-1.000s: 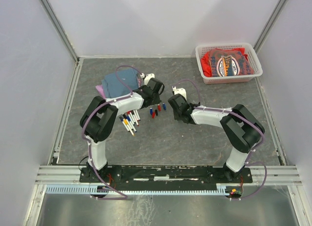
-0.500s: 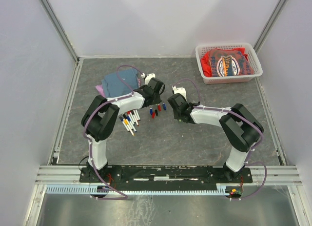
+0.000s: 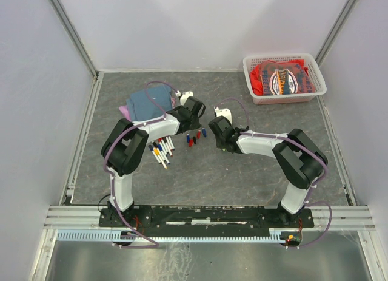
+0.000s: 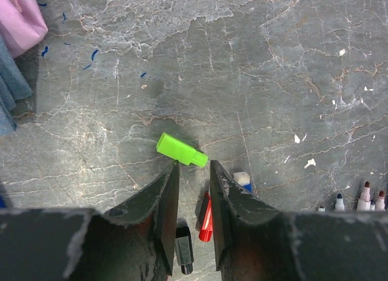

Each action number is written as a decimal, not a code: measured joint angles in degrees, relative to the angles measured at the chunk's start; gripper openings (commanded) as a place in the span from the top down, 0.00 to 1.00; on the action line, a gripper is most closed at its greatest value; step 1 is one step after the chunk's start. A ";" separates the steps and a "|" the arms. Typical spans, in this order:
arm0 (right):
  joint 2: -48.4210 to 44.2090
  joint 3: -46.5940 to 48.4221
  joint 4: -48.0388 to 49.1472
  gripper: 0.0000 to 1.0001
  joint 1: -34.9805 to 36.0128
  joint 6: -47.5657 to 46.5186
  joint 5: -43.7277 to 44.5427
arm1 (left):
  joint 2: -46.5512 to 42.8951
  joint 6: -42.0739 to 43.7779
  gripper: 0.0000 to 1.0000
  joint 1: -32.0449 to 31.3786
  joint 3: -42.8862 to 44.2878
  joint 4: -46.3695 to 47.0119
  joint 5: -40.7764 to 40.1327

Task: Open the pen caps
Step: Place the pen cap at the center of the board.

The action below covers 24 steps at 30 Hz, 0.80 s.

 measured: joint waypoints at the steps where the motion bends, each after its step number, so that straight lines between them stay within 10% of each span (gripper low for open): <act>1: -0.02 0.00 0.00 0.73 0.00 0.00 0.00 | 0.00 0.00 0.66 0.00 0.00 0.00 -0.04; 10: -4.57 -0.68 -1.44 0.71 0.50 -1.36 0.15 | -3.48 -0.04 0.60 0.00 -2.56 0.02 -1.95; 24: -6.47 11.63 -5.42 0.59 8.44 -3.76 0.28 | -33.07 -2.49 0.42 0.66 -23.21 5.44 -8.37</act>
